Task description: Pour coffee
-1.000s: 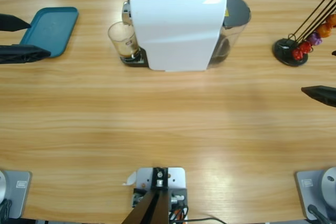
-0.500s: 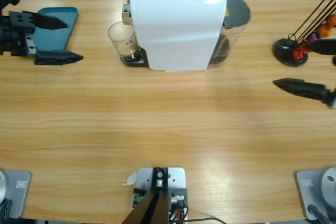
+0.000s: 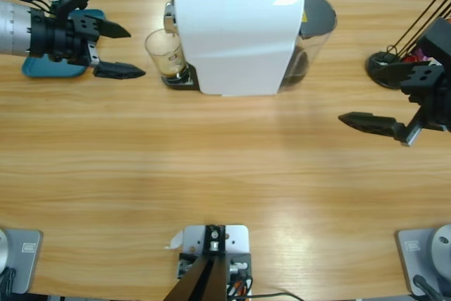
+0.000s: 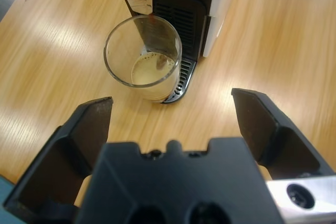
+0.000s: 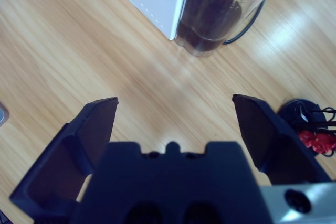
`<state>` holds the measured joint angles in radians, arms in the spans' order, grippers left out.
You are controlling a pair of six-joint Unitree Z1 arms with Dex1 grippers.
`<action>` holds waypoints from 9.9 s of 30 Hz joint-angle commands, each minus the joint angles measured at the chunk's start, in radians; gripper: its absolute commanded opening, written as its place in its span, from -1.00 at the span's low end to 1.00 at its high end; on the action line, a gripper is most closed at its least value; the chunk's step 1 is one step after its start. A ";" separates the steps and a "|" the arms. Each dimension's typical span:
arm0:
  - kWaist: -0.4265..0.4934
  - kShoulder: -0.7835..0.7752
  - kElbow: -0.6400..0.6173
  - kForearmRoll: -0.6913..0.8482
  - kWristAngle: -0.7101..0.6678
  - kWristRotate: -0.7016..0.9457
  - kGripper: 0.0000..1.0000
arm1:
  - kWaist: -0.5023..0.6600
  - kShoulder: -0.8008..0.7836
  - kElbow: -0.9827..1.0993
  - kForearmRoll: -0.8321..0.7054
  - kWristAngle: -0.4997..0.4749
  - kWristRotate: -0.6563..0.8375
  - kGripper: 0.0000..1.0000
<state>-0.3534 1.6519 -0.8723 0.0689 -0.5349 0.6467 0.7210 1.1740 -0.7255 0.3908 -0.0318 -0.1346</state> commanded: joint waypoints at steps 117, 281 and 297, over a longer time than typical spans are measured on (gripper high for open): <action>-0.095 0.277 -0.160 -0.060 0.022 -0.036 0.99 | 0.009 0.214 0.101 -0.185 0.082 -0.016 0.97; 0.024 -0.942 0.128 0.703 0.095 -0.573 0.97 | 0.136 -0.246 0.046 0.091 -0.081 0.105 0.99; 0.024 -0.941 0.128 0.701 0.096 -0.576 0.97 | 0.136 -0.111 -0.324 0.450 -0.172 -0.009 1.00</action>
<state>-0.3237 0.7314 -0.7785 0.7836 -0.4401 0.0807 0.8467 0.9929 -0.8701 0.6885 -0.1670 -0.0637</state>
